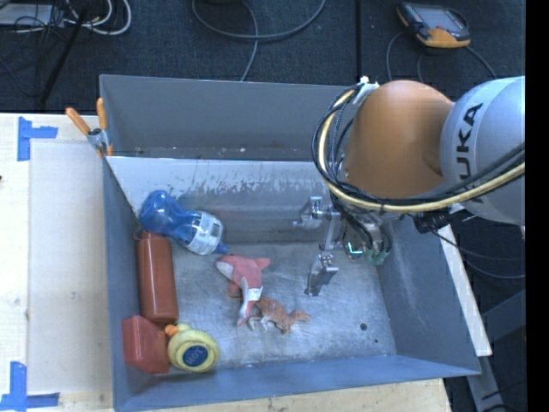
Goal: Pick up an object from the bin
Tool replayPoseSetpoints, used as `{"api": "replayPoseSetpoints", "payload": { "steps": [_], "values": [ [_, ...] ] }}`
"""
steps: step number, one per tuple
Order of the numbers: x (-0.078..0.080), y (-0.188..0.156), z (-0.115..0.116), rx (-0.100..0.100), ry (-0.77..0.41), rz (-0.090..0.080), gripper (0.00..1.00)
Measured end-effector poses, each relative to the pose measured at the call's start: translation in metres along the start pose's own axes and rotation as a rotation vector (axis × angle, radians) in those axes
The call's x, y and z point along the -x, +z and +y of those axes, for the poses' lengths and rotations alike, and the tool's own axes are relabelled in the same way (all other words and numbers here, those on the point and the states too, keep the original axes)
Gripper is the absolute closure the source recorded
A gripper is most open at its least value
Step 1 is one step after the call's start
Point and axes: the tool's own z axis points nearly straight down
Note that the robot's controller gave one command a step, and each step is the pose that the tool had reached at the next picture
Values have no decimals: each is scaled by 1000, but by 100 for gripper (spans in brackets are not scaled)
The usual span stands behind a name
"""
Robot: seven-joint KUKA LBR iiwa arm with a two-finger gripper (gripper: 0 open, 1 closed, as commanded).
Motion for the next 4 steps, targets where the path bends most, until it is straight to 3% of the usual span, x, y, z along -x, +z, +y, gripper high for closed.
{"api": "replayPoseSetpoints", "payload": {
  "steps": [1, 2, 3, 4],
  "values": [
    [2, -4, 0, 1, 2, -8, 0],
    [12, 63, 34, 1, -21, -12, 0],
    [17, 63, 82, 0, 35, -3, 0],
    [42, 91, 70, 3, 204, -12, 0]
  ]
}}
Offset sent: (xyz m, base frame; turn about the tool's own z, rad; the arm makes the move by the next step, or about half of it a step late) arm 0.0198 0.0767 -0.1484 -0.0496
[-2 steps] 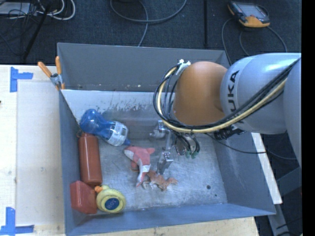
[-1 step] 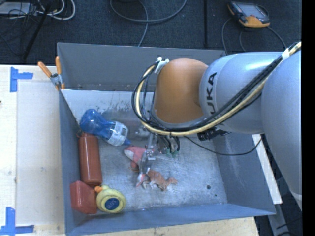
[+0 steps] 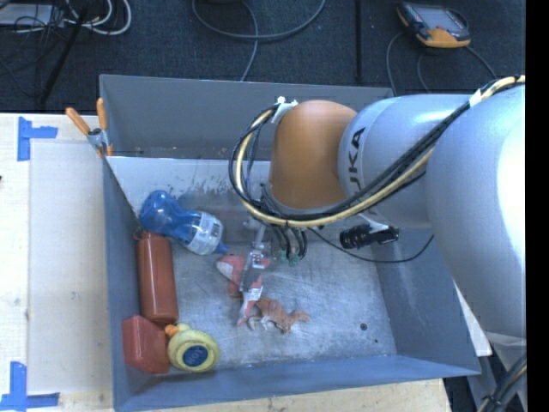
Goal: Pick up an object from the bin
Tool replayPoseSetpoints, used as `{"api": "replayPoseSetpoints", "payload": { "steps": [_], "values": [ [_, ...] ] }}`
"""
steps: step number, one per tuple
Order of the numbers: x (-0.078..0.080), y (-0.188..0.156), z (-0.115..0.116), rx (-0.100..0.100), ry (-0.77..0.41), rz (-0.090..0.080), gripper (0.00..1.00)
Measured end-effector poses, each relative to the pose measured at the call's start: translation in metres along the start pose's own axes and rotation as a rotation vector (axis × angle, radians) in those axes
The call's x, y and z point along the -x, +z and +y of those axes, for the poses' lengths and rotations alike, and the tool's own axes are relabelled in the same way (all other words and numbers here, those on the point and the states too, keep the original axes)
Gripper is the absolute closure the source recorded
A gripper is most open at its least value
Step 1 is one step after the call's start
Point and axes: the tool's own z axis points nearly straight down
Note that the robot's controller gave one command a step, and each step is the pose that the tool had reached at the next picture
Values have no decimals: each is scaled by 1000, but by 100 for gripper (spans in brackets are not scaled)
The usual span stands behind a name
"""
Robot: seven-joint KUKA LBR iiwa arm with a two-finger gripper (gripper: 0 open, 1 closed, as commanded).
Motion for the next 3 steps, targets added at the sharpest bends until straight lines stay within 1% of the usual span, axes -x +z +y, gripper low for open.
{"api": "replayPoseSetpoints", "payload": {
  "steps": [1, 2, 3],
  "values": [
    [9, 53, -21, 1, 96, 1, 0],
    [-2, 52, -15, 2, 228, -11, 100],
    [-2, 52, -15, 2, 228, -11, 100]
  ]
}}
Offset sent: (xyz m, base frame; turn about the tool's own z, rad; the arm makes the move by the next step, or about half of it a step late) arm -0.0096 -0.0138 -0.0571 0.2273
